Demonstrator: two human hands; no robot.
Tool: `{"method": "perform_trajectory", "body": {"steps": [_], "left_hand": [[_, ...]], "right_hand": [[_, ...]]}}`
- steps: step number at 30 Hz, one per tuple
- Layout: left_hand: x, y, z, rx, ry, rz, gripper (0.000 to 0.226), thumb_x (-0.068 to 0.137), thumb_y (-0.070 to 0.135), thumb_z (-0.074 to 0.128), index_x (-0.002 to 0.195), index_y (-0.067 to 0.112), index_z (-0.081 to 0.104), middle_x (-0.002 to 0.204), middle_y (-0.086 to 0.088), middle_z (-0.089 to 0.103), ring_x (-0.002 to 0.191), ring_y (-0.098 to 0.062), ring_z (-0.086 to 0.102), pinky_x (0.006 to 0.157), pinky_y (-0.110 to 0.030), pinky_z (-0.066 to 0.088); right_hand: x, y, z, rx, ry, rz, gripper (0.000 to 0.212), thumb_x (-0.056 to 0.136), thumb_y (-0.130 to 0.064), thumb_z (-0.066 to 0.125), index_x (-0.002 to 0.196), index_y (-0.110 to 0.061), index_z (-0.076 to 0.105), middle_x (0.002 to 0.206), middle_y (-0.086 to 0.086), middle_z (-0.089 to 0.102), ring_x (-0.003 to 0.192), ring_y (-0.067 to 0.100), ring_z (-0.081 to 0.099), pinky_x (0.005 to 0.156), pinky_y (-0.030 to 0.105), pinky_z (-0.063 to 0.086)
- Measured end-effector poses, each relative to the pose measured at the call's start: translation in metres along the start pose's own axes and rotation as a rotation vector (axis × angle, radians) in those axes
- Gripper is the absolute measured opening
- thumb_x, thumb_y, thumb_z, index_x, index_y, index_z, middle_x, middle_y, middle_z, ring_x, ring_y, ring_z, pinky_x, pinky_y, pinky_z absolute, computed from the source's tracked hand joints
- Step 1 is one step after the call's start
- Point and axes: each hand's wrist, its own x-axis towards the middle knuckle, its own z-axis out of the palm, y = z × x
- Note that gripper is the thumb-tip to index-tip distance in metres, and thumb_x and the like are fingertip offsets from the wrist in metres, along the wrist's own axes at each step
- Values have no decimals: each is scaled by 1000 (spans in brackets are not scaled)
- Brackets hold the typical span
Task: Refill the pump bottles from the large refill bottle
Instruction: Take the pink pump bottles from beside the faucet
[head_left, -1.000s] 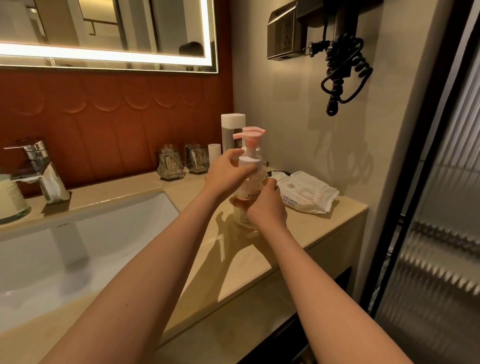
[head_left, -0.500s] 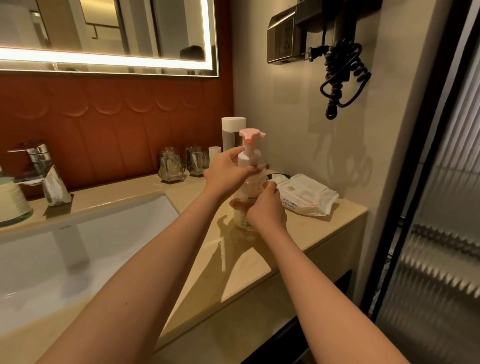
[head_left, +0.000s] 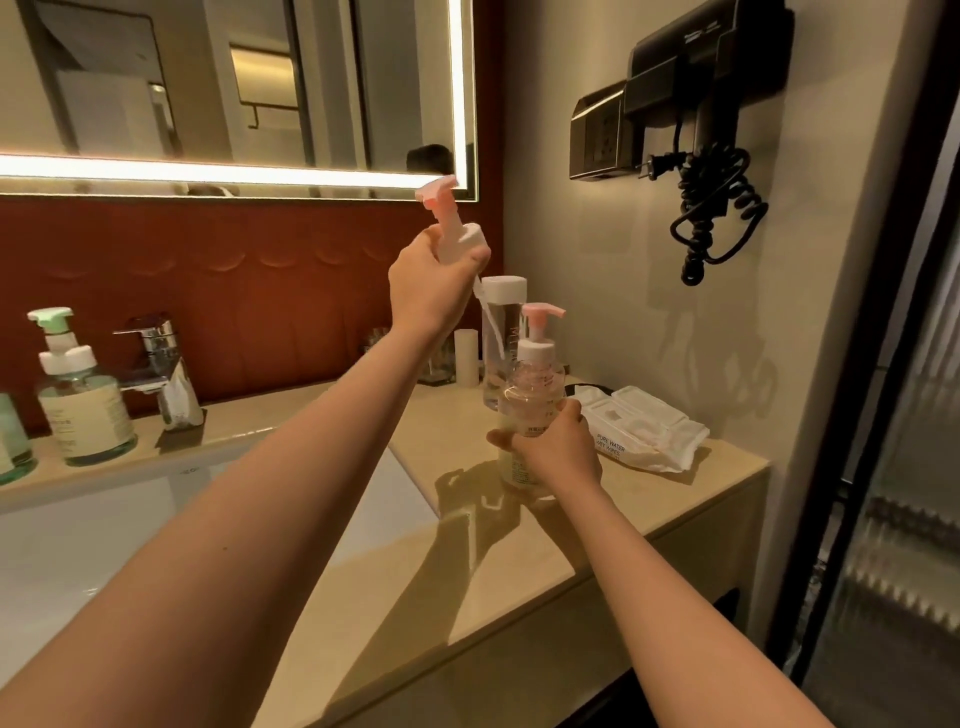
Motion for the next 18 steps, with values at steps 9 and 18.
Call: {"method": "perform_trajectory", "body": {"steps": [9,18], "left_hand": [[4,-36,-17,410,-421,-184,25,80,21,68,98,5,61,82,-6,57,60,-8,48,52,-15,38],[-29,-105,20,686,-566,-378,38,73,24,76,103,4,66,87,-5,59,76,-16,55,50,-18,35]], "right_hand": [[3,-1,0,90,-32,-11,110,61,-48,82,142,-13,17,146,11,32,134,31,33,107,50,34],[10,25,-5,208,-98,-140,124,55,-50,83,145,-36,-1,151,4,29,138,30,26,108,58,26]]}}
